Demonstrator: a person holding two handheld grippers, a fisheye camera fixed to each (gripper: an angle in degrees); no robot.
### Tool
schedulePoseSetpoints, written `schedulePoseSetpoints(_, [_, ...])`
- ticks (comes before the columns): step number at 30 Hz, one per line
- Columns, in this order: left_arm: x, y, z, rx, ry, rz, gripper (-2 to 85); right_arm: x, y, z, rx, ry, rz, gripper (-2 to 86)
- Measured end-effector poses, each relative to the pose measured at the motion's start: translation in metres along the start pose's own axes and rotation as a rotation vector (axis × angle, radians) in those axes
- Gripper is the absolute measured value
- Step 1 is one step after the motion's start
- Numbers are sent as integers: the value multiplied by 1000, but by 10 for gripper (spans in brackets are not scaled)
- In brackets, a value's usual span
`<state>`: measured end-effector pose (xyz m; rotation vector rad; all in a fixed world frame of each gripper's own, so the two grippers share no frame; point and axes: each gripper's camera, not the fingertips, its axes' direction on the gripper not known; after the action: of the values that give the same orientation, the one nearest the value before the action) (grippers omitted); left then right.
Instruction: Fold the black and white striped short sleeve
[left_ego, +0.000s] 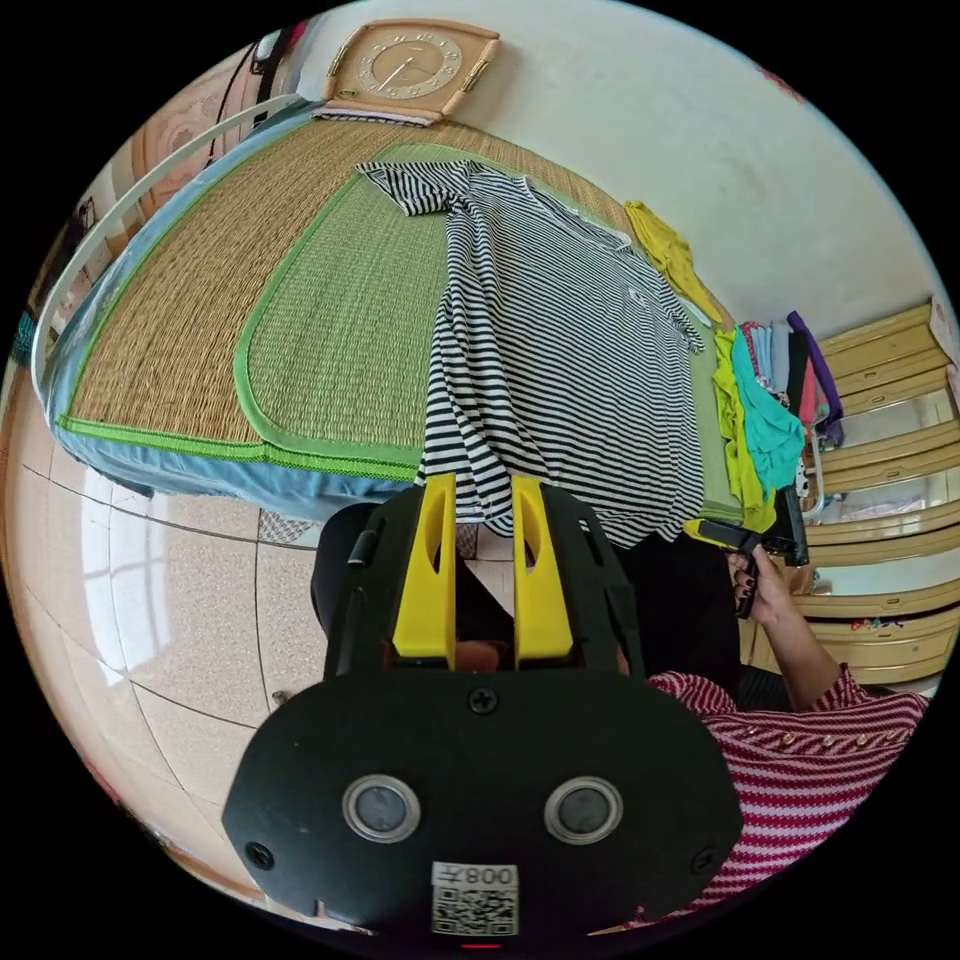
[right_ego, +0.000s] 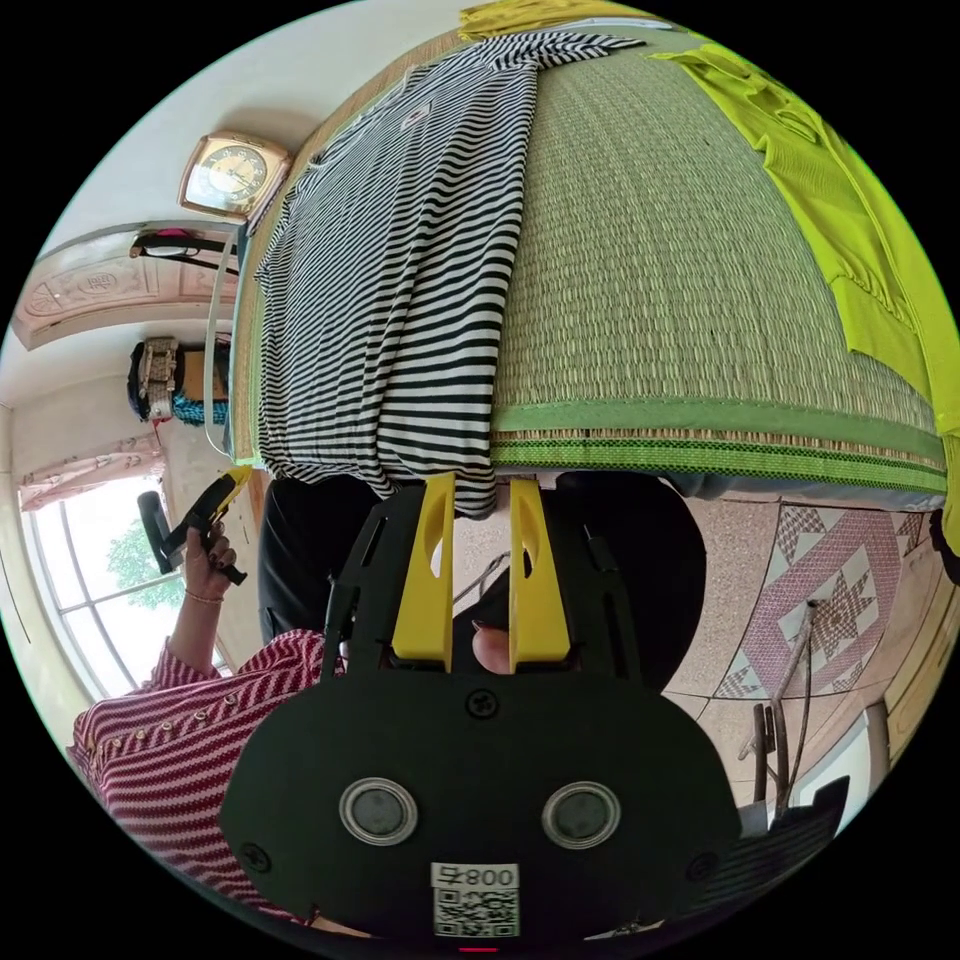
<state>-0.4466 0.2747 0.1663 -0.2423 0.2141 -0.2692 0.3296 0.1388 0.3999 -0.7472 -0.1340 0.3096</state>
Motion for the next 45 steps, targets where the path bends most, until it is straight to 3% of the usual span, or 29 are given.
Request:
schedulePoseSetpoints(7, [3,0,9,-108,-59,7,25,2,-9,8,-29,-25,-9,70])
schedulePoseSetpoints(10, [-5,7,-27,-28,112,-22,10,4,-9,5,-33,-53,-18,55])
schedulePoseSetpoints(12, [-19,21,-77,115,240,-34,5,2,-6,-4,-11,-53,-44,51])
schedulePoseSetpoints(14, [-42,32,-103,182,225,-77,3,4,-1,-13,12,-30,-63,55])
schedulePoseSetpoints(17, [-94,49,-99,123,147,-199,2,16,-3,-7,-9,-46,-36,78])
schedulePoseSetpoints(20, [-122,61,-88,75,202,-285,1,20,-8,3,-45,-77,-25,98])
schedulePoseSetpoints(30, [-123,56,-100,100,224,-263,1,23,-25,8,-55,-29,-31,116])
schedulePoseSetpoints(36, [-118,44,-108,123,319,-248,1,25,-36,9,-100,-41,-69,54])
schedulePoseSetpoints(40, [-117,44,-143,211,362,-198,2,6,-28,-57,-73,-13,-223,15])
schedulePoseSetpoints(43, [-121,46,-129,127,272,-184,2,10,-19,-116,5,-9,-254,7])
schedulePoseSetpoints(45, [-128,47,-88,-22,190,-212,2,26,-20,-123,17,-30,-212,5])
